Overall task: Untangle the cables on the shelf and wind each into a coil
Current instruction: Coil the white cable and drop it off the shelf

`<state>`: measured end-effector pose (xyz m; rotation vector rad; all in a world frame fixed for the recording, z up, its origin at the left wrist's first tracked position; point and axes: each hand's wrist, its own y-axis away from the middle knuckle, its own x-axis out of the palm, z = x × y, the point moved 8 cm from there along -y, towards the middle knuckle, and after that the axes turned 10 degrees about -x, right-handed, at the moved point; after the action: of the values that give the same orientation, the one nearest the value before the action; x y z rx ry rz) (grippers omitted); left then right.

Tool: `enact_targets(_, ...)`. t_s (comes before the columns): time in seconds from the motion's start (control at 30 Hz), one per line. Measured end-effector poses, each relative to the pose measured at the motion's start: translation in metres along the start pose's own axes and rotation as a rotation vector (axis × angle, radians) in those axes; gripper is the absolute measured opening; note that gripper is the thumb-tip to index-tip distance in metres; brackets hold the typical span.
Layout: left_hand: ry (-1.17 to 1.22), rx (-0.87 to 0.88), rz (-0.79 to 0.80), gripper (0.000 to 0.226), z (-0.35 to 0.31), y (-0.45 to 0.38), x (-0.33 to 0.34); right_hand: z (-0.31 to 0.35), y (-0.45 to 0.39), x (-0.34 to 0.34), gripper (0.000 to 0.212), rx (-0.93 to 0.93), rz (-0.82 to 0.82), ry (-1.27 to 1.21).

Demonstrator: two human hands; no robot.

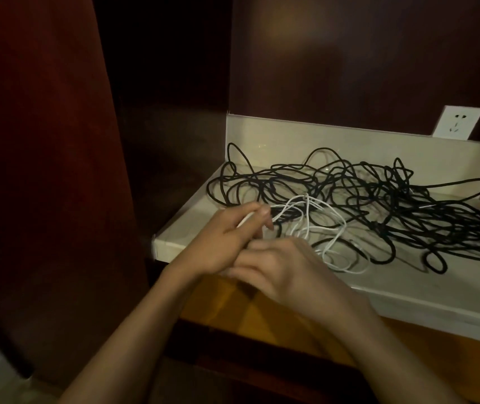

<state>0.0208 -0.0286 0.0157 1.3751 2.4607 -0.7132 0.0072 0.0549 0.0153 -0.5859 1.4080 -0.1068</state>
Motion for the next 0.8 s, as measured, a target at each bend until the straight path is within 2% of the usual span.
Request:
enact_targets(0.07, 0.08, -0.107, 0.122, 0.06, 0.003, 0.007, 0.007, -0.006, -0.001, -0.023, 0.043, -0.016, -0.154, 0.011)
enact_targets(0.13, 0.241, -0.217, 0.289, 0.07, 0.007, 0.016, 0.019, -0.016, -0.002, -0.039, 0.045, 0.04, -0.242, 0.024)
enact_targets(0.17, 0.283, -0.213, 0.358, 0.071, 0.006, 0.019, 0.022, -0.021, -0.002, -0.044, 0.045, 0.088, -0.269, 0.011)
enact_targets(0.2, 0.268, -0.178, 0.406, 0.065, 0.004, 0.023, 0.024, -0.026, -0.001, -0.047, 0.044, 0.154, -0.288, -0.025)
enact_targets(0.27, 0.199, -0.113, 0.448, 0.032, -0.001, 0.027, 0.021, -0.041, 0.001, -0.046, 0.043, 0.313, -0.291, -0.163)
enact_targets(0.3, 0.185, -0.114, 0.434, 0.018, -0.001, 0.027, 0.018, -0.047, 0.002, -0.042, 0.044, 0.375, -0.284, -0.286)
enact_targets(0.33, 0.196, -0.129, 0.406, 0.014, 0.0, 0.027, 0.014, -0.051, 0.004, -0.039, 0.043, 0.404, -0.286, -0.452)
enact_targets(0.4, 0.342, -0.168, 0.389, 0.018, 0.002, 0.028, 0.008, -0.053, 0.009, -0.037, 0.04, 0.389, -0.292, -0.778)
enact_targets(0.43, 0.465, -0.2, 0.378, 0.02, 0.003, 0.028, 0.006, -0.054, 0.012, -0.037, 0.039, 0.373, -0.271, -0.861)
enact_targets(0.5, 0.619, -0.266, 0.324, 0.032, 0.009, 0.025, 0.002, -0.06, 0.019, -0.032, 0.032, 0.381, -0.21, -0.87)
enact_targets(0.57, 0.638, -0.308, 0.305, 0.042, 0.016, 0.021, 0.005, -0.069, 0.026, -0.023, 0.018, 0.431, -0.212, -0.815)
enact_targets(0.63, 0.673, -0.313, 0.292, 0.041, 0.021, 0.017, 0.01, -0.077, 0.033, -0.014, 0.012, 0.492, -0.302, -0.791)
enact_targets(0.7, 0.618, -0.312, 0.221, 0.034, 0.023, 0.014, 0.01, -0.078, 0.036, -0.012, 0.015, 0.513, -0.427, -0.795)
enact_targets(0.8, 0.5, -0.301, 0.2, 0.041, 0.018, 0.013, 0.012, -0.069, 0.033, -0.027, 0.019, 0.442, -0.538, -0.694)
